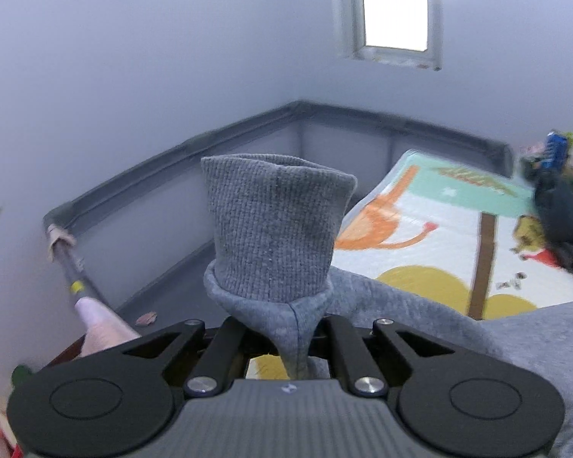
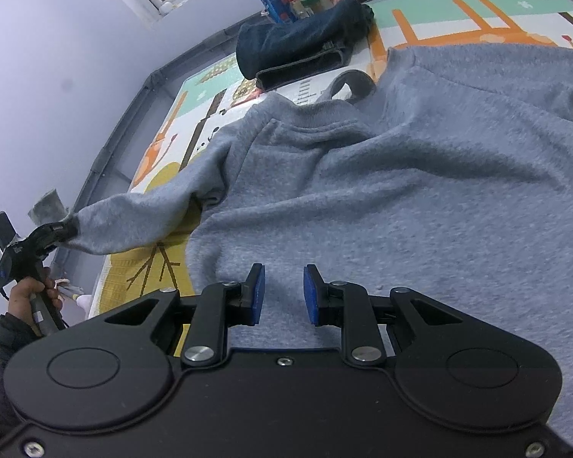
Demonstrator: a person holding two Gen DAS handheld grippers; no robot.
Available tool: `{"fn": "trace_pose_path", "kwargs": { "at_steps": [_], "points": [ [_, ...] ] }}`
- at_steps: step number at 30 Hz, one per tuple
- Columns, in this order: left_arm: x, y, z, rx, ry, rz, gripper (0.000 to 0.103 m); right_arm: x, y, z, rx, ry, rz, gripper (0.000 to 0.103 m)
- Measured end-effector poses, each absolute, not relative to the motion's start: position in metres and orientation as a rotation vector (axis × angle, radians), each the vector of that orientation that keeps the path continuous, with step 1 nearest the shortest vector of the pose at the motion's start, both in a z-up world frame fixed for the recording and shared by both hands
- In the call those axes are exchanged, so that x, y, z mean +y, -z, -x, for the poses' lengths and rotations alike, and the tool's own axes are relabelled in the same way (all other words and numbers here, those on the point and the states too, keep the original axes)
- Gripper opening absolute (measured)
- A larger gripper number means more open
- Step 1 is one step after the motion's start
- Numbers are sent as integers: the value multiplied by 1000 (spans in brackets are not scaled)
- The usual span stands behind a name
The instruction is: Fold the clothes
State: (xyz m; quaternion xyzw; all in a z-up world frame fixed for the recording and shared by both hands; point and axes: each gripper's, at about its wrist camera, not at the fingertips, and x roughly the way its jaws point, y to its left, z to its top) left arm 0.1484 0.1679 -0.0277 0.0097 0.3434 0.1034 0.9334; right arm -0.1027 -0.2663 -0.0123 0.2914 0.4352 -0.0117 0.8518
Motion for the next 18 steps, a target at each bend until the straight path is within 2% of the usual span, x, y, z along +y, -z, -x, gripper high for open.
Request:
{"fn": "trace_pose_path", "kwargs": {
  "at_steps": [6,9,12,14,18],
  "points": [
    [181,37,-153,763,-321,-1,16,-267,13,100,922,39,-612,22],
    [174,40,-159,761,-348,-28,25,-268,14,99,923,47,-617,22],
    [173,42,-161,747,-387,-42,39,-269,15,98,925,54,-616,22],
    [173,41,-161,730,-422,-52,58,-268,15,97,928,55,-618,22],
    [173,30,-160,695,-410,-52,64,-267,16,96,932,52,-616,22]
  ]
}}
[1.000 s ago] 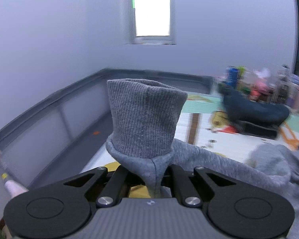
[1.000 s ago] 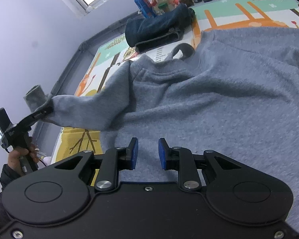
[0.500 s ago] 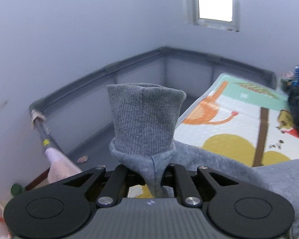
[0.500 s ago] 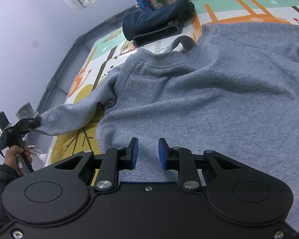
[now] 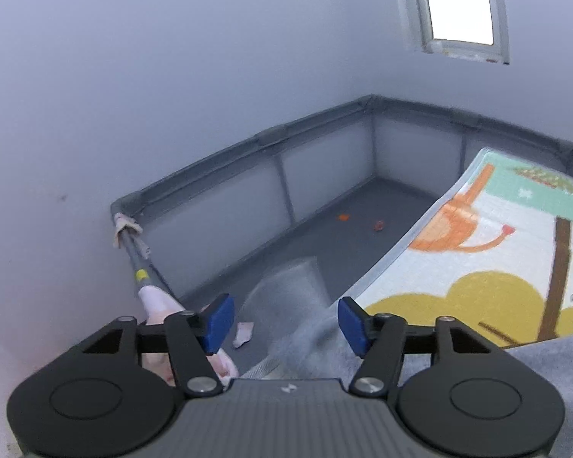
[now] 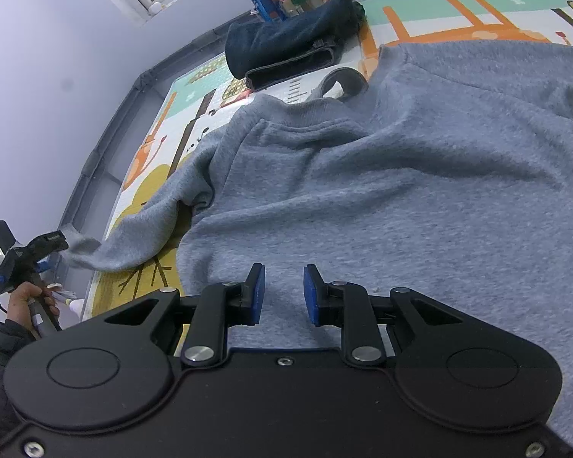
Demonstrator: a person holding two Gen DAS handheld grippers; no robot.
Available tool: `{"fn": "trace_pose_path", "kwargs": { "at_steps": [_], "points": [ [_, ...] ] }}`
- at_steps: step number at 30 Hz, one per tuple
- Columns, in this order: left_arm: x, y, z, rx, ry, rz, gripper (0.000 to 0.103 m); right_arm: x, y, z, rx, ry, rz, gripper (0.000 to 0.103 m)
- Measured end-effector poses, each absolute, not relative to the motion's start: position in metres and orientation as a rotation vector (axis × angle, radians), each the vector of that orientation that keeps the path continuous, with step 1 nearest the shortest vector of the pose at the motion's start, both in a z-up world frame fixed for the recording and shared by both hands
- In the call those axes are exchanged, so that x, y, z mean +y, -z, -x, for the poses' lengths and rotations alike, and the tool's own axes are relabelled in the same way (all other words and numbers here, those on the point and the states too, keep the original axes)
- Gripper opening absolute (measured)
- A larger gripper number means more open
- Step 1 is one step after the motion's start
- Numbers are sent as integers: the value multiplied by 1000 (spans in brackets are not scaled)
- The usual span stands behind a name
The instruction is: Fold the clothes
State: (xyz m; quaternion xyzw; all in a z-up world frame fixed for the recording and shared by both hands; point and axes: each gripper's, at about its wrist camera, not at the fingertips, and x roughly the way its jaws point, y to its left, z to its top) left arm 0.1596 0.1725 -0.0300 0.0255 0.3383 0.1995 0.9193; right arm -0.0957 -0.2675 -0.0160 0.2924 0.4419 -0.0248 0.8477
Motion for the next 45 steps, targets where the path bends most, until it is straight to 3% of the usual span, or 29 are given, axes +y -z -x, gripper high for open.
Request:
{"fn": "trace_pose_path", "kwargs": {
  "at_steps": [8,25,45],
  "points": [
    [136,18,-153,713,-225,-33,70,-268,14,92,919,59,-609,22],
    [-18,23,-133,766,267,-106,78,-309,-14,51,846,77,-499,22],
    [-127,70,-240,841,317,-229,80,-432,35,-76,862,284,-423,25]
  ]
}}
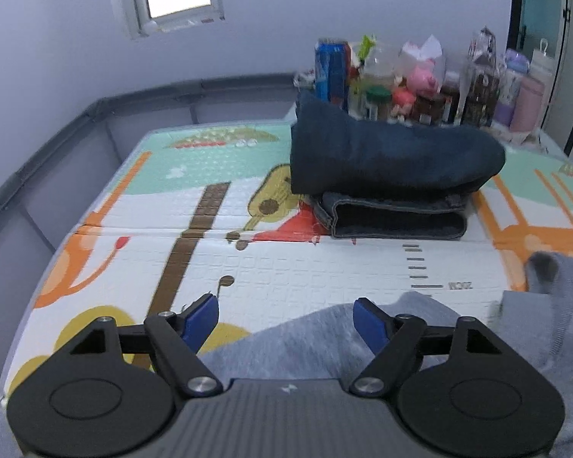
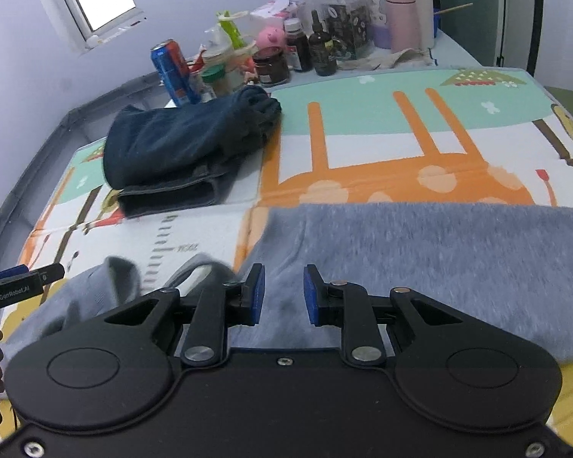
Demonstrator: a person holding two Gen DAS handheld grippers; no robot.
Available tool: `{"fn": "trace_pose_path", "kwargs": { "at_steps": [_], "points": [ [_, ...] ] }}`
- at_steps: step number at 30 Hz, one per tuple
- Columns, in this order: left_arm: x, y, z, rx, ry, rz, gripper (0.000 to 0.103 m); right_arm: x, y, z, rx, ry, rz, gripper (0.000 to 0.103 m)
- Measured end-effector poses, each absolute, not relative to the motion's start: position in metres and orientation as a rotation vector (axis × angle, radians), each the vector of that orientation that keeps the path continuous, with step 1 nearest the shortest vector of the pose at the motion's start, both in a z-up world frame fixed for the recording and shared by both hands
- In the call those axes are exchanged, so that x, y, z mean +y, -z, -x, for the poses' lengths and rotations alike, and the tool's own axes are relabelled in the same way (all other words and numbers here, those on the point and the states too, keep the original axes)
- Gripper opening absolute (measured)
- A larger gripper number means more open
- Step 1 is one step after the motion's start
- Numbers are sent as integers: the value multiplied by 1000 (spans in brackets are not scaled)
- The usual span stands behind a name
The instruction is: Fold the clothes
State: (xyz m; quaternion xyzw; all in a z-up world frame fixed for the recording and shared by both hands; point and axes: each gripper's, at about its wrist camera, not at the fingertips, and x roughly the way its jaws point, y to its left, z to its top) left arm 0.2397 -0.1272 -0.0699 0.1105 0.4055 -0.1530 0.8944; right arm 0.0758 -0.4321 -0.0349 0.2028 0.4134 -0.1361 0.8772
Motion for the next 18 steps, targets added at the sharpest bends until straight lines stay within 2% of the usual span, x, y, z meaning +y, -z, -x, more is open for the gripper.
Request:
{"fn": "trace_pose_path", "kwargs": {
  "at_steps": [2,5,10,13,16,18],
  "points": [
    [-132,79,-250,854,315,-259,80,-437,43,-89,871,300,-409,27],
    [-138,93,-261,870,306,-317,80,-440,56,-107,885,327,-372,36],
    [-147,112,-270,903,338,-385,80,-445,75,-135,912,339,-362,40],
    [-148,121,-270,908,346,-402,84,-442,85,-147,924,337,-350,43],
    [-147,126,-271,899,339,-401,96,-438,94,-158,938,337,-326,43],
    [-145,128,-274,901,331,-388,99,-437,100,-164,951,342,-317,43]
  ]
}}
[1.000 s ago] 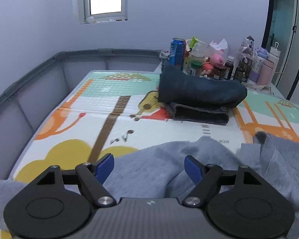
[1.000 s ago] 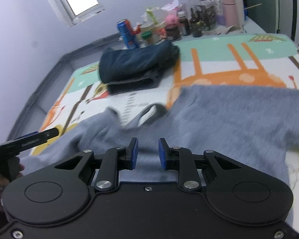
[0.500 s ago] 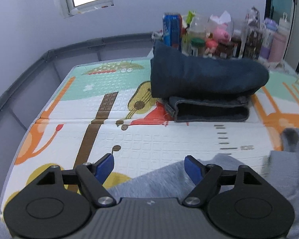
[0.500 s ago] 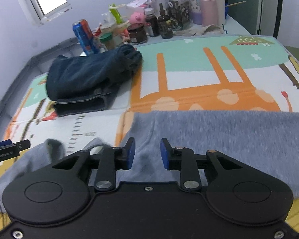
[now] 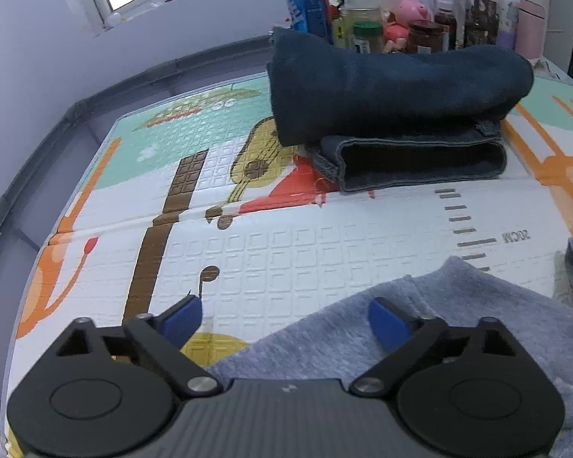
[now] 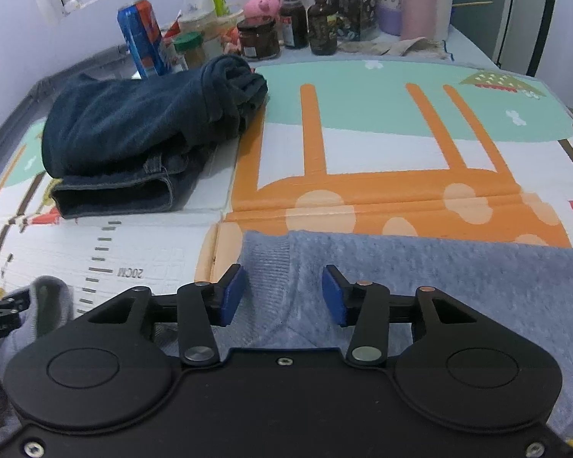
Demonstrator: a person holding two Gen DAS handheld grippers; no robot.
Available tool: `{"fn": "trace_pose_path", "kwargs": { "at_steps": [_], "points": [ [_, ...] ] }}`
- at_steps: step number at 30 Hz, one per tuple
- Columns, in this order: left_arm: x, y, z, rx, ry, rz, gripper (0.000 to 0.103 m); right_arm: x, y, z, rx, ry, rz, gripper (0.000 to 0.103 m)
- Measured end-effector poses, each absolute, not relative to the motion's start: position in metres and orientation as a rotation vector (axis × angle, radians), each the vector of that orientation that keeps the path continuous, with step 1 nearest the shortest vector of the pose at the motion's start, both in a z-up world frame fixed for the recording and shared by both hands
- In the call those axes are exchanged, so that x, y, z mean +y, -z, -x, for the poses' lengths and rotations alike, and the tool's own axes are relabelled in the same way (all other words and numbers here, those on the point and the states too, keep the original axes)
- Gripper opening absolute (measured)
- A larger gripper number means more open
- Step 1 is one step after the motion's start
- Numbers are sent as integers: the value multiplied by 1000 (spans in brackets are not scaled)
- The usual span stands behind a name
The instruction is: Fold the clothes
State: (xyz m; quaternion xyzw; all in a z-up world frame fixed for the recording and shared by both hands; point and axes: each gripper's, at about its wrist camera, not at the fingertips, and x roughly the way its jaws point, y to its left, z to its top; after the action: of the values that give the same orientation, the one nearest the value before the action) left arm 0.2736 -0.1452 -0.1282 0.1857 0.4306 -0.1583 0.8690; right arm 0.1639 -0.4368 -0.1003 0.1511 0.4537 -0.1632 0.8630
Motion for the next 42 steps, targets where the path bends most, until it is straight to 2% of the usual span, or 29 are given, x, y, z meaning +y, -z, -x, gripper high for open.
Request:
{"fn": "trace_pose_path", "kwargs": {
  "at_steps": [3,13,26,34,36,38,42],
  "points": [
    [-143,130,-277,901,321,-366,103,-436,110,-170,971,352,-312,43],
    [-151,132,-278,823,375,-419,103,-429,125,-176,967,370,-229,51],
    [-125,124,-299,1031,699,-39,100,-433,124,-174,961,358,-242,53],
    [-140,128,-295,1047,719,-128,101,-430,124,-175,962,360,-224,54],
    [-142,128,-292,1036,712,-157,92,-429,124,-174,960,360,-223,54],
    [-146,126,-286,1017,710,-209,69,-429,124,-174,959,361,-222,54],
    [-150,121,-281,1018,727,-233,43,-427,125,-174,955,365,-212,50]
  ]
}}
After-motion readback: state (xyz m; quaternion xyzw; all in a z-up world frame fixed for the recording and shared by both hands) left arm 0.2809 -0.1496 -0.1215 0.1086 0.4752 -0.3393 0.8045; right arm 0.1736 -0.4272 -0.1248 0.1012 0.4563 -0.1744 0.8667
